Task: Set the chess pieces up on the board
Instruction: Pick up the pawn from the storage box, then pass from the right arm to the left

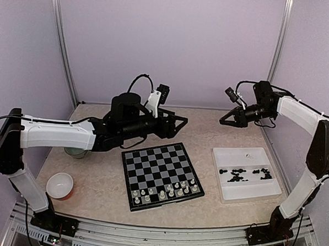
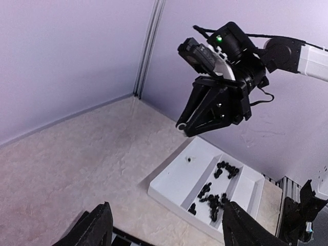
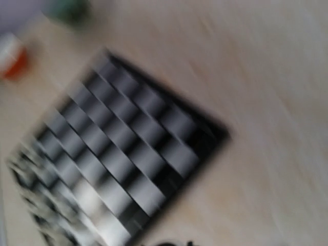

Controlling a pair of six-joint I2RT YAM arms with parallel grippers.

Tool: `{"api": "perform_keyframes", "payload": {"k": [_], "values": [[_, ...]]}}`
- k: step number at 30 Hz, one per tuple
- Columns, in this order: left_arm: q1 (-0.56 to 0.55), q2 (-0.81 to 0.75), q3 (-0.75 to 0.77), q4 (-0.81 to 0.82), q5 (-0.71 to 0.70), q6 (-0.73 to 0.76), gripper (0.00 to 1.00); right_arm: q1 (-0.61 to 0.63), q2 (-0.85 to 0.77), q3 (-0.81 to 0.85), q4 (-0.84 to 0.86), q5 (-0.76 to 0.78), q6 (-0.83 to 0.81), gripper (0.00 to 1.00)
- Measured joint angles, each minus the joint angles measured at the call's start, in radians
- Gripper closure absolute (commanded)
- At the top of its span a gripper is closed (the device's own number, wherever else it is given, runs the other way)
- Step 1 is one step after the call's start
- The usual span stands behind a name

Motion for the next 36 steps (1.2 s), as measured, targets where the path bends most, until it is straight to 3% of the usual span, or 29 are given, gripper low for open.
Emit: {"api": "perform_keyframes", "payload": {"k": [6, 11, 17, 25, 36], "values": [[-0.192, 0.109, 0.017, 0.299, -0.287, 0.256, 0.26, 0.000, -0.025, 0.011, 0.145, -0.289, 0.239, 0.89], [-0.272, 0.239, 0.103, 0.428, -0.436, 0.447, 0.29, 0.000, -0.082, -0.197, 0.534, -0.496, 0.694, 0.89], [-0.288, 0.341, 0.210, 0.473, -0.525, 0.565, 0.36, 0.010, -0.116, -0.342, 0.966, -0.586, 1.122, 0.88], [-0.304, 0.419, 0.319, 0.507, -0.574, 0.649, 0.40, 0.040, -0.148, -0.366, 1.211, -0.610, 1.322, 0.87], [-0.316, 0.510, 0.452, 0.467, -0.630, 0.687, 0.49, 0.049, -0.148, -0.391, 1.323, -0.608, 1.415, 0.85]]}}
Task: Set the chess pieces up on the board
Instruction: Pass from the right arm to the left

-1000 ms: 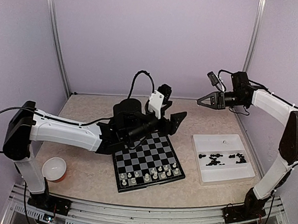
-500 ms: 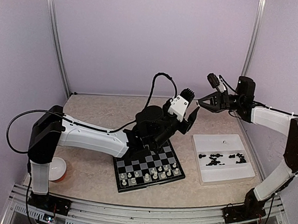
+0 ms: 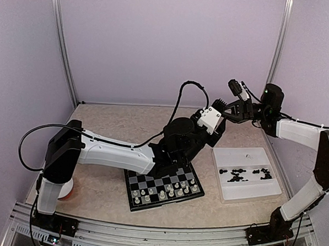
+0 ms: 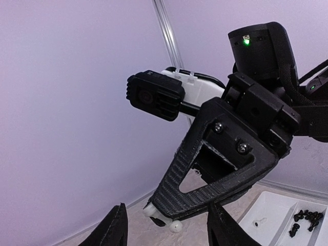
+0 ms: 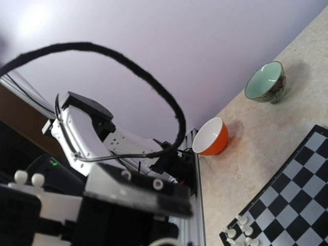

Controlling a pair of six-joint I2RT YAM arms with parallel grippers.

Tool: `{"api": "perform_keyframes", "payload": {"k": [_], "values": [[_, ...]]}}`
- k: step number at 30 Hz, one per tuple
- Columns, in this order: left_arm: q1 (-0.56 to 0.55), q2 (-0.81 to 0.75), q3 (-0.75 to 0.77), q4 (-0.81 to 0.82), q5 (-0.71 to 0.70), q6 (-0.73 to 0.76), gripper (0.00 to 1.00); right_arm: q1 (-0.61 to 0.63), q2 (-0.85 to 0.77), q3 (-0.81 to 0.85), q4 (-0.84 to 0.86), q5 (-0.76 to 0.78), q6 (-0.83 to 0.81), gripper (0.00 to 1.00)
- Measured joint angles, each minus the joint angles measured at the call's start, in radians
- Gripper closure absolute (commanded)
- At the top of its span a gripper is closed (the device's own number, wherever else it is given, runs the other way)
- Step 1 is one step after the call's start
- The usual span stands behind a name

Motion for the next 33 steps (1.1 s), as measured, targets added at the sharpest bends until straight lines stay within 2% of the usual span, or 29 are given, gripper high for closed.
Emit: {"api": "perform_keyframes", "payload": {"k": [4, 10, 18, 23, 33], "values": [[0.000, 0.009, 0.006, -0.015, -0.012, 0.001, 0.50, 0.000, -0.002, -0.006, 0.008, 0.001, 0.012, 0.85], [0.003, 0.010, 0.006, -0.024, -0.028, -0.001, 0.62, 0.000, -0.005, -0.007, 0.017, 0.000, 0.019, 0.84], [0.015, 0.010, 0.006, -0.053, -0.023, -0.041, 0.72, 0.000, -0.005, -0.007, 0.025, 0.008, 0.019, 0.83], [0.017, 0.010, 0.006, -0.061, -0.015, -0.058, 0.73, 0.000, -0.005, -0.009, 0.026, 0.013, 0.019, 0.82], [0.019, 0.010, 0.006, -0.063, -0.008, -0.064, 0.70, 0.000, -0.009, -0.019, 0.029, 0.021, 0.014, 0.81]]}}
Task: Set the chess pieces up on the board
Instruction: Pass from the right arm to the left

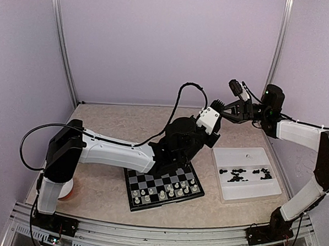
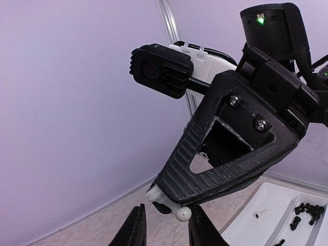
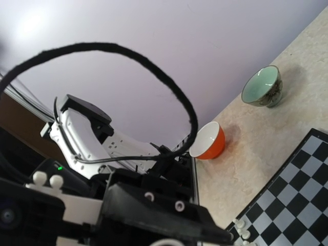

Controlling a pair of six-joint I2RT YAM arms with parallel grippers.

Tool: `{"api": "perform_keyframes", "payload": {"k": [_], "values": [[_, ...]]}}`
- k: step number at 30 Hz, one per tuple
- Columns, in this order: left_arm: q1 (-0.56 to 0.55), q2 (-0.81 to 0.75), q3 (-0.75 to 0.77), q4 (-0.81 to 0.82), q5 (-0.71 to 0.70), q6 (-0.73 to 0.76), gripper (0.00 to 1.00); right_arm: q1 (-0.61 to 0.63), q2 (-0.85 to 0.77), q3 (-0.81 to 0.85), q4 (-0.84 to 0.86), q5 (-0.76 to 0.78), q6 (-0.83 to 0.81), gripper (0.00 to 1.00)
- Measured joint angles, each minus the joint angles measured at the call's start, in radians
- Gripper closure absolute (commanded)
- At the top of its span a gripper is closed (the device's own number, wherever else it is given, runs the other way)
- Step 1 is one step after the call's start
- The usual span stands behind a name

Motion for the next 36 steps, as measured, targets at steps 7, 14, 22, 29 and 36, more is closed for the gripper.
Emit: {"api": "perform_keyframes", "payload": {"k": [7, 14, 22, 29, 36], "values": [[0.006, 0.000, 0.000, -0.006, 0.018, -0.029, 0.70, 0.000, 0.000, 0.000, -0.020, 0.008, -0.038, 0.81], [0.014, 0.000, -0.001, -0.020, 0.046, -0.056, 0.69, 0.000, 0.000, 0.000, -0.064, 0.019, -0.097, 0.81], [0.027, 0.000, -0.001, -0.044, 0.090, -0.103, 0.71, 0.000, 0.000, 0.000, -0.113, 0.035, -0.149, 0.81], [0.039, -0.007, -0.015, -0.056, 0.127, -0.155, 0.75, 0.000, -0.002, 0.021, -0.235, 0.054, -0.260, 0.81], [0.051, -0.030, -0.040, -0.064, 0.169, -0.207, 0.80, 0.000, -0.002, 0.043, -0.345, 0.067, -0.356, 0.77]]}}
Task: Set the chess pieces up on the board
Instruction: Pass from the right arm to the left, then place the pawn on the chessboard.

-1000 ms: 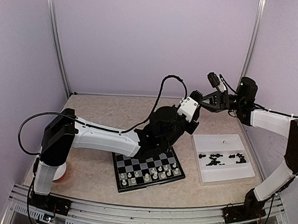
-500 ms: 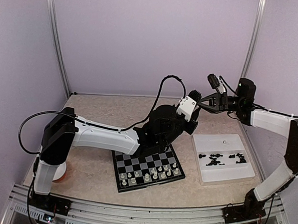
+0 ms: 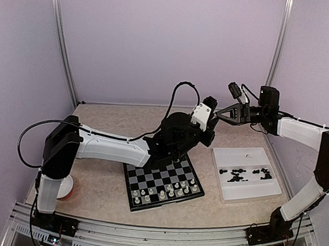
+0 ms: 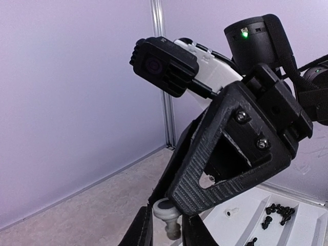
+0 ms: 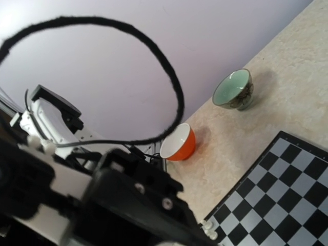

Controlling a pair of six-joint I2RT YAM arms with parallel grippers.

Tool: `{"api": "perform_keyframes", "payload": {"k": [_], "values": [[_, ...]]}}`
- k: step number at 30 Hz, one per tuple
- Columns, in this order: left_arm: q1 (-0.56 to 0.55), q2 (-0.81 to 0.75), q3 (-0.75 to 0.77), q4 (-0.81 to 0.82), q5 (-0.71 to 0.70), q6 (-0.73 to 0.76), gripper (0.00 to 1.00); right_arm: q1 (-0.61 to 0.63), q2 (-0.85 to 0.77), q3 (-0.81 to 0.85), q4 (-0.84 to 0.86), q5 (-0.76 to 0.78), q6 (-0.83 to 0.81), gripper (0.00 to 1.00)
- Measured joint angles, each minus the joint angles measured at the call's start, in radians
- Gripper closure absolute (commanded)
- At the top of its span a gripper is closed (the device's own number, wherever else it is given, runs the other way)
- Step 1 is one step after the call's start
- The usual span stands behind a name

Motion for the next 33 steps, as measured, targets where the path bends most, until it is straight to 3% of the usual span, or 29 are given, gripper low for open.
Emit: {"api": "perform_keyframes", "payload": {"k": [10, 17, 22, 27, 33], "values": [[0.016, -0.058, -0.032, -0.031, 0.046, -0.066, 0.85, 0.005, 0.000, 0.047, -0.087, 0.004, -0.079, 0.64], [0.064, -0.180, -0.158, -0.077, 0.116, -0.142, 0.86, -0.024, -0.003, 0.069, -0.248, 0.030, -0.232, 0.60], [0.104, -0.283, -0.292, -0.070, 0.234, -0.236, 0.85, -0.043, -0.003, 0.101, -0.373, 0.060, -0.359, 0.61], [0.130, -0.302, -0.307, -0.050, 0.422, -0.306, 0.85, -0.042, 0.005, 0.170, -0.472, 0.075, -0.452, 0.63], [0.154, -0.303, -0.188, -0.312, 0.545, -0.343, 0.85, -0.035, 0.018, 0.201, -0.588, 0.122, -0.579, 0.63]]}}
